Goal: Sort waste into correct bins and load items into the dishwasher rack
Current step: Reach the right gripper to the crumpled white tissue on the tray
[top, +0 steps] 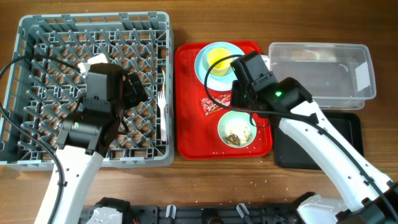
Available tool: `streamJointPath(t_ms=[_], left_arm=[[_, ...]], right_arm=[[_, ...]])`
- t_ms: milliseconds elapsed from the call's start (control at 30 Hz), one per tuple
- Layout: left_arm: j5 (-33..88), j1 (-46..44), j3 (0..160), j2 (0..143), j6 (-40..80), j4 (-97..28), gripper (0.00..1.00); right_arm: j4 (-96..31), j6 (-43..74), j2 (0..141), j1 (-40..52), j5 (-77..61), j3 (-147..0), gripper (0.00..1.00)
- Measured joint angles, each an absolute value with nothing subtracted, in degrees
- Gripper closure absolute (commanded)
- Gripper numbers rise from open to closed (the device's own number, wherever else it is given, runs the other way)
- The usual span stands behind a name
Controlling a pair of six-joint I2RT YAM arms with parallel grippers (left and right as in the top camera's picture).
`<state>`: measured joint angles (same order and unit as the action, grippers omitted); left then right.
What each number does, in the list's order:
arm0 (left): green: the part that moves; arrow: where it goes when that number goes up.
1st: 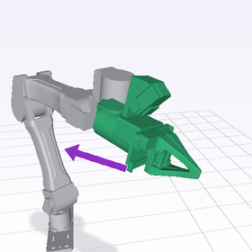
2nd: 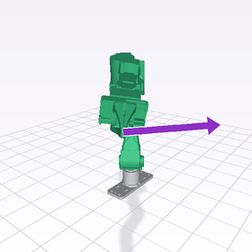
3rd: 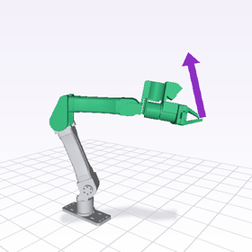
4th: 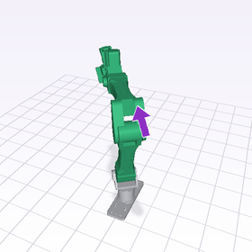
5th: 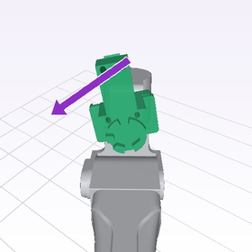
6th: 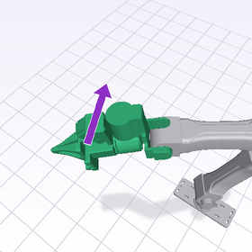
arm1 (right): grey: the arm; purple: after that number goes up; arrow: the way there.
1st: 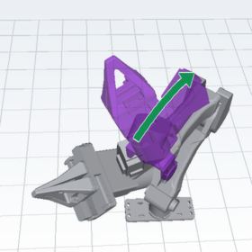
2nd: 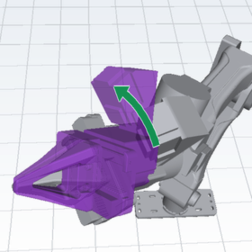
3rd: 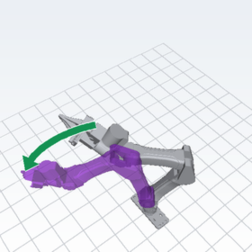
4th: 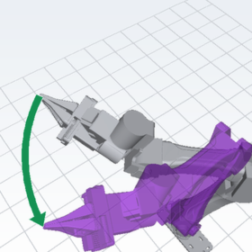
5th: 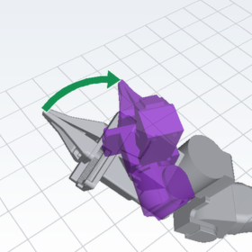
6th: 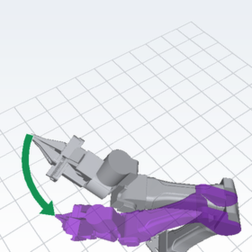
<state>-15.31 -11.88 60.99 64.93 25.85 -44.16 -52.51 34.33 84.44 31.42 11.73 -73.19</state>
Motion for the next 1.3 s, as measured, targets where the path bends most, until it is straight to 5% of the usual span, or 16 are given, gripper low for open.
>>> streamJointPath(t_ms=[33, 67, 100, 167, 300, 533, 733, 1133, 1233, 1300], left_arm=[[-15.3, -11.9, 61.0, 64.9, 25.8, -44.2, 0.0], [-15.3, -11.9, 61.0, 64.9, 25.8, -44.1, 0.0], [-15.3, -11.9, 61.0, 64.9, 25.9, -44.2, 0.0], [-15.3, -11.9, 61.0, 64.9, 25.8, -44.2, 0.0], [-15.3, -11.9, 61.0, 64.9, 25.8, -44.2, 0.0], [-15.3, -11.9, 61.0, 64.9, 25.8, -44.1, 0.0], [-15.3, -11.9, 61.0, 64.9, 25.9, -44.2, 0.0], [-15.3, -11.9, 61.0, 64.9, 25.8, -44.2, 0.0], [-15.3, -11.9, 61.0, 64.9, 25.8, -44.2, 0.0], [-15.3, -11.9, 61.0, 64.9, 25.8, -44.2, 0.0]], right_arm=[[-52.2, 34.7, 84.5, 31.4, 12.6, -72.8, 0.49], [-52.1, 34.7, 84.6, 31.4, 13.1, -72.5, 0.44], [-52.2, 34.9, 85.1, 31.4, 13.6, -72.3, 0.43], [-52.1, 35.0, 86.6, 31.4, 13.8, -72.3, 0.6], [-51.7, 35.6, 90.5, 31.4, 14.3, -72.3, 0.64], [-50.8, 35.8, 102.1, 31.3, 17.9, -72.2, 0.61], [-46.0, 35.9, 108.4, 30.2, 18.7, -72.0, 0.38], [-44.5, 36.0, 108.7, 30.0, 18.2, -71.3, 0.4], [-43.5, 37.8, 108.7, 30.0, 18.0, -68.0, 0.81], [-43.5, 37.3, 108.7, 30.0, 17.9, -67.7, 0.88]])
